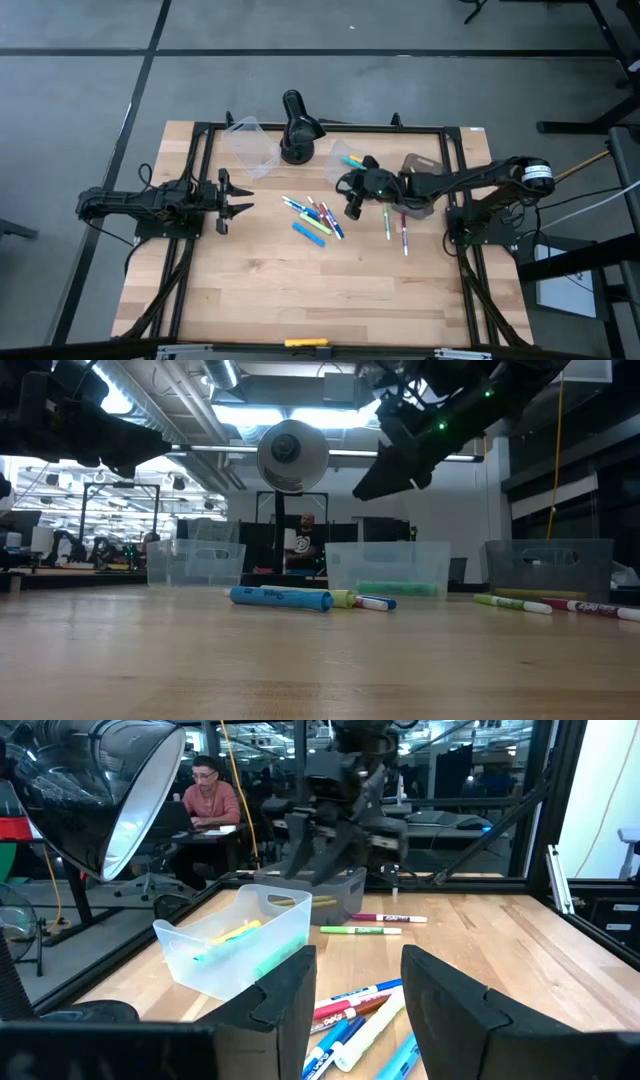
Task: Pick & Place Markers
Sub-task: Put the blue highlighter in the right transparent bin
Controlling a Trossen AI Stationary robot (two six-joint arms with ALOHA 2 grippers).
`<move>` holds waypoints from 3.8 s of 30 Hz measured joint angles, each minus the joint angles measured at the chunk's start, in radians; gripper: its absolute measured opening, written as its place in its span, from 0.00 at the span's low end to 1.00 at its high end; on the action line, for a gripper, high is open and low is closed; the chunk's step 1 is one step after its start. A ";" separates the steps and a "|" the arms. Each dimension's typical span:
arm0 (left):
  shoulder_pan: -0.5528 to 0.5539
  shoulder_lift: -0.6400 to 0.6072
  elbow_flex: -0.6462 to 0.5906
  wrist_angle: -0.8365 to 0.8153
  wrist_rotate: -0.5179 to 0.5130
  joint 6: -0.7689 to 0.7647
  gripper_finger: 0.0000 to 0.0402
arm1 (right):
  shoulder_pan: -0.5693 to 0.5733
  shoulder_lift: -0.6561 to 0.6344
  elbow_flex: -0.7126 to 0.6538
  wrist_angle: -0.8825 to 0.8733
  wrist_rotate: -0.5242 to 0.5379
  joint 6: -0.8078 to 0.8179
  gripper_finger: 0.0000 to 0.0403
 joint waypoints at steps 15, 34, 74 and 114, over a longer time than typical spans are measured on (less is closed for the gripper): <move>0.000 0.000 0.000 0.000 0.000 0.000 0.36 | 0.145 0.179 0.056 0.095 0.051 0.056 0.40; 0.000 0.000 0.000 0.000 0.000 0.000 0.36 | 0.268 0.491 0.246 0.185 0.134 0.112 0.40; 0.000 0.000 0.000 0.000 0.000 0.000 0.36 | 0.300 0.692 0.258 0.340 0.154 0.226 0.17; 0.000 0.000 0.000 0.000 0.000 0.000 0.36 | 0.215 0.651 0.406 0.295 0.014 -0.082 0.17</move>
